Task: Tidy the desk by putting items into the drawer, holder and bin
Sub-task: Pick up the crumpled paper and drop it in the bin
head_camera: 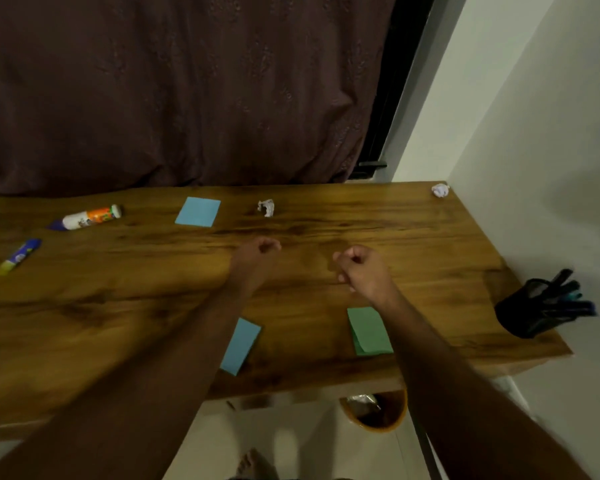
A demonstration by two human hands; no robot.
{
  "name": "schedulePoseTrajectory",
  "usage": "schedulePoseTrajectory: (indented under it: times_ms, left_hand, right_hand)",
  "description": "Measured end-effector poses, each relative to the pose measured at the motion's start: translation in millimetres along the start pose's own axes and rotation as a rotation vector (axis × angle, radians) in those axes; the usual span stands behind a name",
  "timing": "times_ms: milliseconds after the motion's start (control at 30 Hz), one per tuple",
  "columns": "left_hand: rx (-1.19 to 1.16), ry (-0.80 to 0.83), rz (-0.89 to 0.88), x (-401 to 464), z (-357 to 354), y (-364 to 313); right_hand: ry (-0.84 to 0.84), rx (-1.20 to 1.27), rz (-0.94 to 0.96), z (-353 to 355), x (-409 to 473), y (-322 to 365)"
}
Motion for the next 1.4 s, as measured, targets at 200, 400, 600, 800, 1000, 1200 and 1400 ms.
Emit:
schedulePoseTrajectory:
  times_ms: [200,400,600,800,1000,1200,1400]
  left_hand:
    - [-0.029,0.117,0.000,36.2,-48.4,-9.9]
    - [0.027,0.199,-0.141,68.4,-113.2,-76.8]
    - [0.144,0.205,-0.110,123.1,-167.0,-112.7]
    - [0.157,0.191,-0.082,166.3,-220.6,-125.2]
    - [0.127,0.214,-0.022,187.8,-256.4,-119.2]
    - [0.124,0.191,0.024,192.1,-248.2,-112.4]
    - [0.082,0.137,0.078,187.1,-219.2,-99.6]
  right_hand:
    - [-0.154,-0.025,-0.087,46.3,52.0,-17.8]
    - [-0.208,-0.108,-0.106,119.0,112.1,-20.4]
    - [-0.271,-0.386,-0.155,195.5,187.8,-33.3]
    - [-0.279,-0.471,-0.024,252.9,273.0,-43.9]
    - [-0.269,-0.715,-0.109,281.2,341.2,-65.0]
    - [-0.217,-0.885,-0.035,272.3,369.2,-84.3]
    - [-0.286,-0.868,0.072,242.6,353.4,-71.3]
Point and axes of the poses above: each hand's wrist, its own x-axis towards the middle knuckle, its own z-axis out of the back of the hand, y = z × x, the point moved 8 cm from there along x, towards the middle knuckle, and after that the axes turned 4 degrees about x, right-handed, at the moved point
